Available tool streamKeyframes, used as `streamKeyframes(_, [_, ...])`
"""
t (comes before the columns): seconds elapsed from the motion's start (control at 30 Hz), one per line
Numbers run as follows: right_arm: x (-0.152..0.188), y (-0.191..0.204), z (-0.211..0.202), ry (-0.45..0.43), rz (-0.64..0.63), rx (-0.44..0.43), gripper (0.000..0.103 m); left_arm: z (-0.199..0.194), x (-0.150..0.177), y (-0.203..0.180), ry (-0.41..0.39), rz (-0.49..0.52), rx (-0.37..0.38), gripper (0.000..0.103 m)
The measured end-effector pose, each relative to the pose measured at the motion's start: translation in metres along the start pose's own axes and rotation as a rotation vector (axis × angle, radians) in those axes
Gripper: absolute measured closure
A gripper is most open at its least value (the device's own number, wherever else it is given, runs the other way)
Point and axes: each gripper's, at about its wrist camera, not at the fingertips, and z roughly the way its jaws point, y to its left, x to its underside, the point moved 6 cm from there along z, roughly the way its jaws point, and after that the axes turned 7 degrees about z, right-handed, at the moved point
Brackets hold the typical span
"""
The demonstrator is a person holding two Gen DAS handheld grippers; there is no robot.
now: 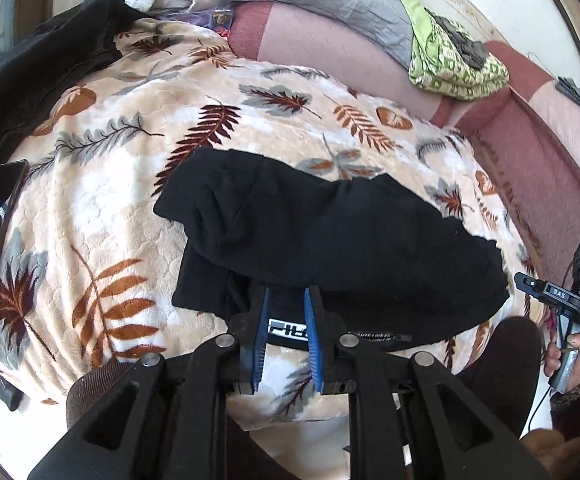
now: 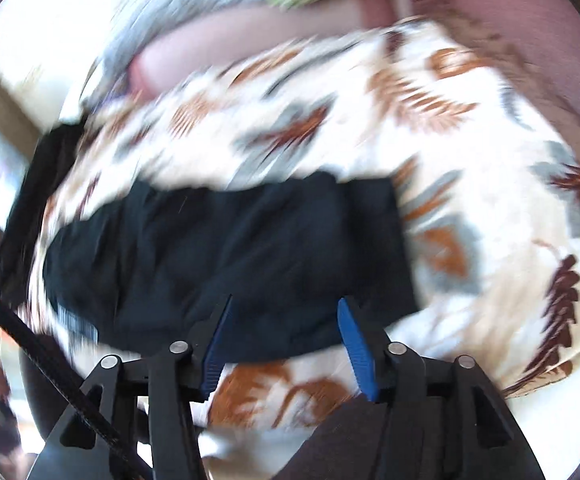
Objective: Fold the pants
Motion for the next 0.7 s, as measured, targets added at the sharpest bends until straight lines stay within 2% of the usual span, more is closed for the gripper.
streamKeyframes(0.13, [-0.026, -0.006, 0.017, -0.006, 0.049, 0.032, 0.045, -0.001, -0.011, -0.009, -0.035, 0.000, -0.011, 0.062])
streamKeyframes(0.23, [-0.033, -0.003, 0.044, 0.032, 0.030, 0.109, 0.045, 0.002, -0.018, -0.008, -0.043, -0.037, -0.023, 0.061])
streamKeyframes(0.27, [-0.032, 0.001, 0.051, 0.054, 0.016, 0.115, 0.049, 0.003, -0.020, -0.005, -0.044, -0.061, -0.023, 0.060])
streamKeyframes(0.3, [-0.030, 0.002, 0.055, 0.072, -0.002, 0.116, 0.061, 0.003, -0.021, -0.003, -0.046, -0.078, -0.023, 0.060])
streamKeyframes(0.33, [-0.029, 0.005, 0.058, 0.084, -0.024, 0.115, 0.087, 0.002, -0.023, 0.000, -0.049, -0.091, -0.025, 0.060])
streamKeyframes(0.37, [-0.026, 0.008, 0.058, 0.089, -0.042, 0.108, 0.090, 0.001, -0.024, 0.003, -0.054, -0.099, -0.029, 0.060])
streamKeyframes(0.47, [-0.023, 0.005, 0.041, 0.054, -0.054, 0.094, 0.092, 0.001, -0.028, 0.014, -0.060, -0.118, -0.054, 0.056])
streamKeyframes(0.57, [-0.022, -0.015, 0.023, 0.023, -0.032, 0.161, 0.092, 0.003, -0.030, 0.026, -0.062, -0.159, -0.070, 0.055])
streamKeyframes(0.6, [-0.021, -0.024, 0.019, 0.021, -0.026, 0.184, 0.092, 0.004, -0.030, 0.031, -0.060, -0.178, -0.068, 0.055])
streamKeyframes(0.67, [-0.019, -0.038, 0.021, 0.055, 0.013, 0.166, 0.091, 0.009, -0.029, 0.040, -0.054, -0.213, -0.058, 0.052])
streamKeyframes(0.7, [-0.018, -0.041, 0.023, 0.065, 0.021, 0.167, 0.086, 0.012, -0.028, 0.045, -0.048, -0.236, -0.055, 0.051])
